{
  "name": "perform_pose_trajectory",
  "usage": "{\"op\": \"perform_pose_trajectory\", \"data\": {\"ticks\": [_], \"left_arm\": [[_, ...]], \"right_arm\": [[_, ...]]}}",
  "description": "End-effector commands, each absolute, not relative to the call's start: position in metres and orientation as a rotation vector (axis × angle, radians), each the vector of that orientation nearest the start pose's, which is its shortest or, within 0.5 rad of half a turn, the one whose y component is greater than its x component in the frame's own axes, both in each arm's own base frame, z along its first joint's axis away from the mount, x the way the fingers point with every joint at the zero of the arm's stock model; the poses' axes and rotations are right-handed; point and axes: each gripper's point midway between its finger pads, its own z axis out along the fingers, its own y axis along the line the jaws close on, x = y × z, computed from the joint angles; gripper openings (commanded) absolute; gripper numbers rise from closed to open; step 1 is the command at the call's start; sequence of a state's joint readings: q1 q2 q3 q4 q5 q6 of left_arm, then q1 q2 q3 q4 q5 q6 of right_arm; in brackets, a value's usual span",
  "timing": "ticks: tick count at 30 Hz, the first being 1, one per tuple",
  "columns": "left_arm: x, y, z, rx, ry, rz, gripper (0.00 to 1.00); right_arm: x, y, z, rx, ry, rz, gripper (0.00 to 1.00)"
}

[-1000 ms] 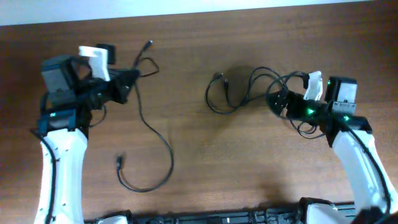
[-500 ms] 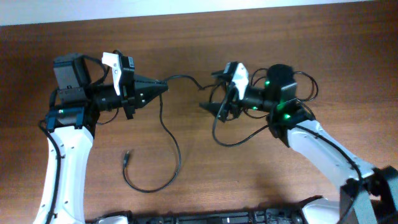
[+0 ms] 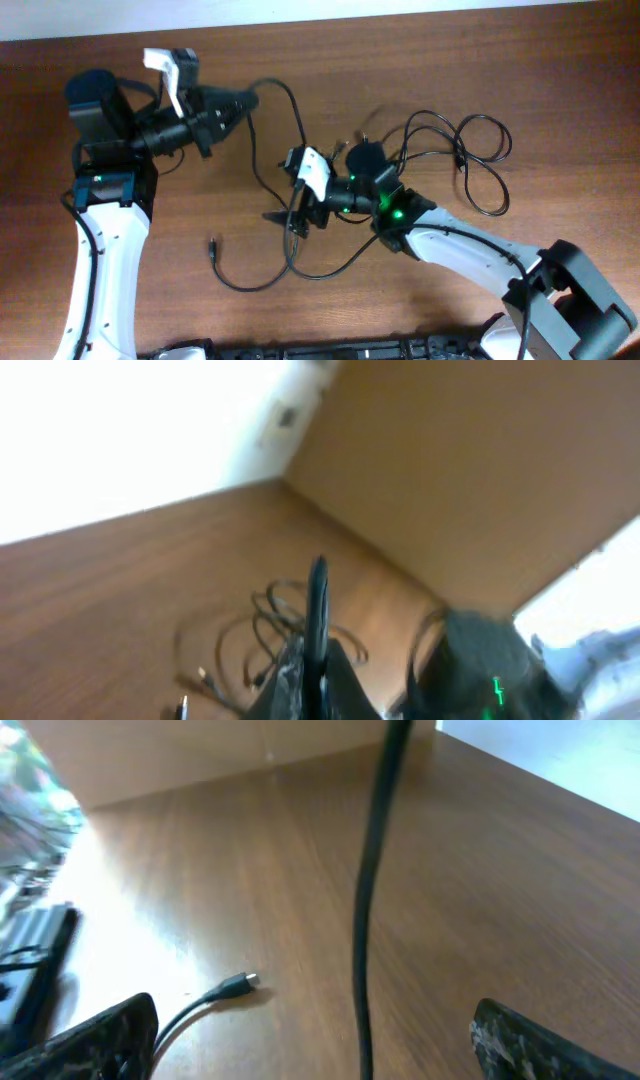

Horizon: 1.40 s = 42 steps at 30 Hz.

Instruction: Untangle cables

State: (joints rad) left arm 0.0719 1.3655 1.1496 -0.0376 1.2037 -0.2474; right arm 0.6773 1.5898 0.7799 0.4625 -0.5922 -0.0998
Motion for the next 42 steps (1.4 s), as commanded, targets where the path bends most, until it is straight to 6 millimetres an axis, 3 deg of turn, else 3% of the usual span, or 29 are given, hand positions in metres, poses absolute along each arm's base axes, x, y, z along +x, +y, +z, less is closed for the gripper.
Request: {"op": "perform_pose_trajectory", "data": {"ticks": [1, 7, 8, 9, 10, 11, 12, 13, 17, 21, 23, 25, 26, 30, 34, 38, 42], "left_arm": [[0.371, -0.142, 0.36, 0.339, 1.792, -1.339, 0.0], [0.379, -0.163, 0.36, 0.107, 1.863, -1.432, 0.0], [0.38, -0.164, 0.36, 0.102, 1.863, -1.429, 0.0], [0.38, -0.163, 0.36, 0.102, 1.863, -1.428, 0.0], [0.38, -0.163, 0.36, 0.1, 1.863, -1.427, 0.0], [0.38, -0.162, 0.36, 0.099, 1.862, -1.426, 0.0], [0.38, -0.162, 0.36, 0.099, 1.863, -1.426, 0.0], [0.38, -0.162, 0.36, 0.099, 1.863, -1.426, 0.0], [0.381, -0.161, 0.36, 0.097, 1.862, -1.424, 0.0], [0.393, -0.139, 0.351, -0.017, 1.883, -1.36, 0.02], [0.405, -0.115, 0.332, -0.124, 1.928, -1.242, 0.41], [0.413, -0.089, 0.302, -0.292, 2.017, -1.104, 0.88], [0.414, -0.077, 0.285, -0.393, 2.065, -1.029, 0.99], [0.403, -0.051, 0.241, -0.618, 2.205, -0.833, 0.99], [0.39, -0.042, 0.221, -0.707, 2.286, -0.757, 0.99], [0.381, -0.042, 0.212, -0.736, 2.33, -0.748, 0.99], [0.374, -0.043, 0.205, -0.761, 2.368, -0.741, 0.99]], "right_arm": [[0.308, 0.349, 0.149, -1.004, 1.725, 0.766, 0.98], [0.322, 0.35, 0.136, -0.966, 1.729, 0.713, 1.0], [0.325, 0.347, 0.134, -0.934, 1.754, 0.702, 0.96], [0.329, 0.345, 0.134, -0.898, 1.774, 0.701, 0.86], [0.33, 0.344, 0.136, -0.881, 1.778, 0.711, 0.66], [0.332, 0.343, 0.137, -0.864, 1.781, 0.719, 0.33], [0.334, 0.342, 0.138, -0.836, 1.791, 0.734, 0.13], [0.335, 0.341, 0.139, -0.809, 1.804, 0.749, 0.04], [0.339, 0.336, 0.139, -0.797, 1.807, 0.741, 0.04], [0.342, 0.324, 0.146, -0.776, 1.834, 0.725, 0.04], [0.339, 0.31, 0.148, -0.729, 1.906, 0.743, 0.04], [0.335, 0.301, 0.165, -0.728, 1.898, 0.765, 0.04], [0.337, 0.295, 0.178, -0.712, 1.875, 0.76, 0.04], [0.356, 0.264, 0.243, -0.583, 1.753, 0.751, 0.04], [0.386, 0.219, 0.325, -0.49, 1.587, 0.702, 0.04], [0.424, 0.139, 0.374, -0.335, 1.514, 0.539, 0.04], [0.443, 0.032, 0.42, -0.174, 1.436, 0.32, 0.04]]}}
